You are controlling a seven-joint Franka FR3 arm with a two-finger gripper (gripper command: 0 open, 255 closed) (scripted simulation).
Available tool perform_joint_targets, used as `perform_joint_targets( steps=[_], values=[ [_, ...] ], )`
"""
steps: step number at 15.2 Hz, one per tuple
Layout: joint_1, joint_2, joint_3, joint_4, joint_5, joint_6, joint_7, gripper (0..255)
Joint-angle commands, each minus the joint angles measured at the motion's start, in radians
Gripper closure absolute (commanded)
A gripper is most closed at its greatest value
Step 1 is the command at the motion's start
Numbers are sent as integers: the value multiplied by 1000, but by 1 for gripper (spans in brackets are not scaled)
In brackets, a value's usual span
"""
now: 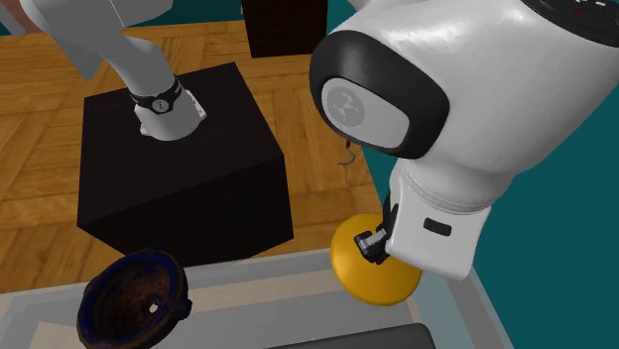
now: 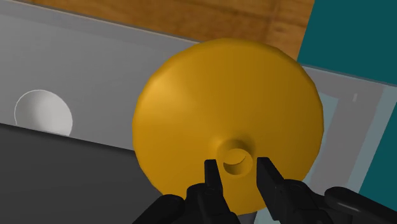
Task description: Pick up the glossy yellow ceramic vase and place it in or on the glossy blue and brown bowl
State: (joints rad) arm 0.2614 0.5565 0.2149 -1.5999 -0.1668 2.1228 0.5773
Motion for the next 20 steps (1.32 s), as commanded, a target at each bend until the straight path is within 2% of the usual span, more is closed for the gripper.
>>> perform_joint_targets(
  steps=[1, 9, 14, 20],
  values=[
    [-1, -13, 2, 7, 4, -20, -2, 255],
    [-3, -54, 9, 47, 16, -99, -12, 255],
    [-85, -201, -1, -158, 47, -35, -97, 255],
    [-173, -352, -30, -348, 85, 14, -221, 255]
  ],
)
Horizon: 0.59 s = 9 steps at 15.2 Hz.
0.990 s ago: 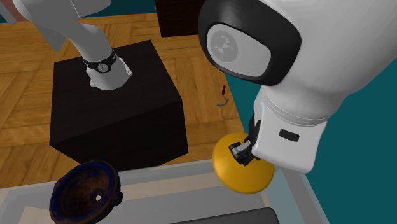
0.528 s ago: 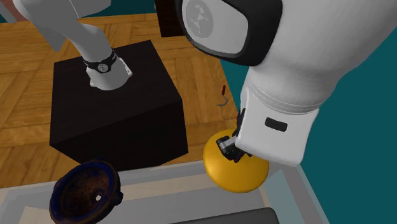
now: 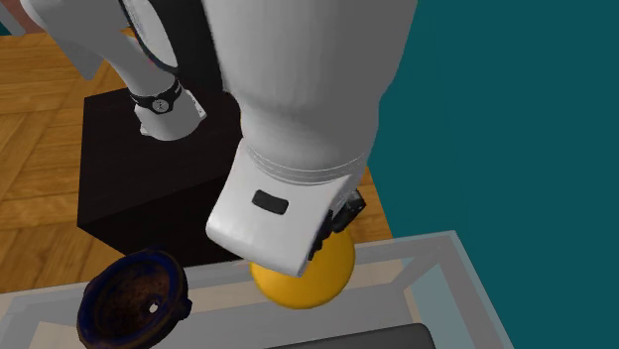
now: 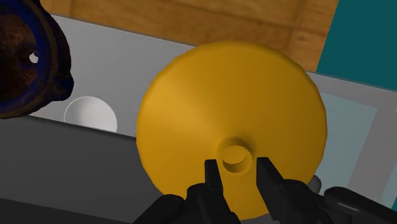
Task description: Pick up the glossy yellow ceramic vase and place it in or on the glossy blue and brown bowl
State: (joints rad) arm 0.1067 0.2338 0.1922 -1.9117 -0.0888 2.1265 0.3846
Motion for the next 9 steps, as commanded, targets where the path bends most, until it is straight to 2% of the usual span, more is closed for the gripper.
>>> perform_joint_targets(
  steps=[1, 9],
  values=[
    [-32, -52, -14, -63, 13, 15, -50, 255],
    [-132, -208, -86, -235, 46, 40, -236, 255]
  ],
)
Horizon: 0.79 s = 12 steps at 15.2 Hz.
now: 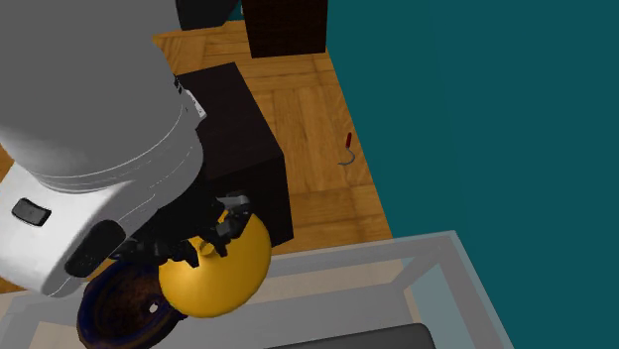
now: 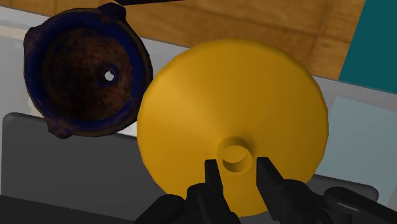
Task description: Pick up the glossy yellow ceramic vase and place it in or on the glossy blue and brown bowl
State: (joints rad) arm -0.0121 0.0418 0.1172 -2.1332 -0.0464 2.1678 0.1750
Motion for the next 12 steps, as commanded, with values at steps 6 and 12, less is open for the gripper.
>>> perform_joint_targets(
  steps=[6, 12],
  values=[
    [-83, -100, -82, -93, 8, -1, -172, 255],
    [-153, -153, -163, -131, 0, -11, -318, 255]
  ],
)
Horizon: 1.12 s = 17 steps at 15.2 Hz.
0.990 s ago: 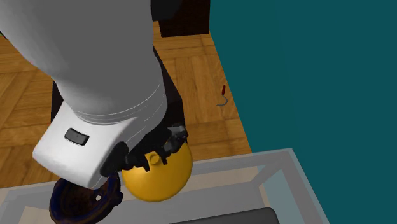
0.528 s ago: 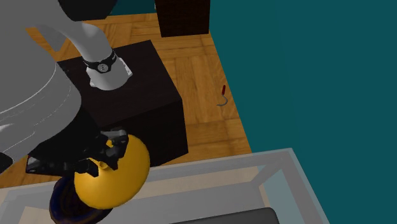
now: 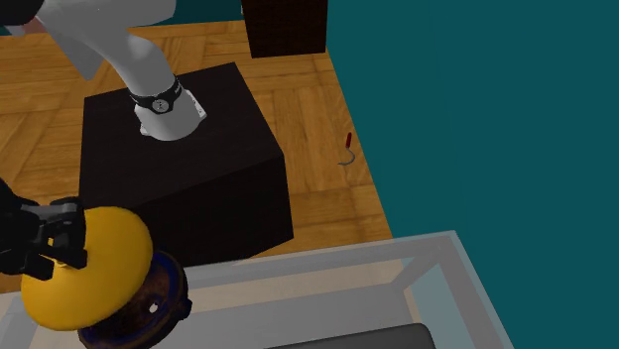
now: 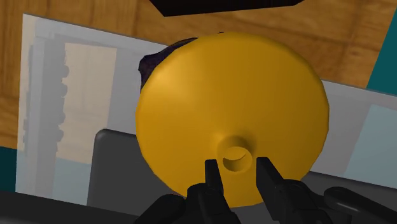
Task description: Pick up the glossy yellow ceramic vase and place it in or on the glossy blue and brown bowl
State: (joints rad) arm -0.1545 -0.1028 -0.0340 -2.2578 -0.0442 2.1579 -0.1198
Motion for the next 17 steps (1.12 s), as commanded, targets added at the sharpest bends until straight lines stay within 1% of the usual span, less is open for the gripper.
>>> perform_joint_targets(
  steps=[1, 17],
  values=[
    [-24, -15, -29, -9, -4, -4, -52, 255],
    [-25, 109, -31, -105, -3, 216, -49, 255]
  ],
)
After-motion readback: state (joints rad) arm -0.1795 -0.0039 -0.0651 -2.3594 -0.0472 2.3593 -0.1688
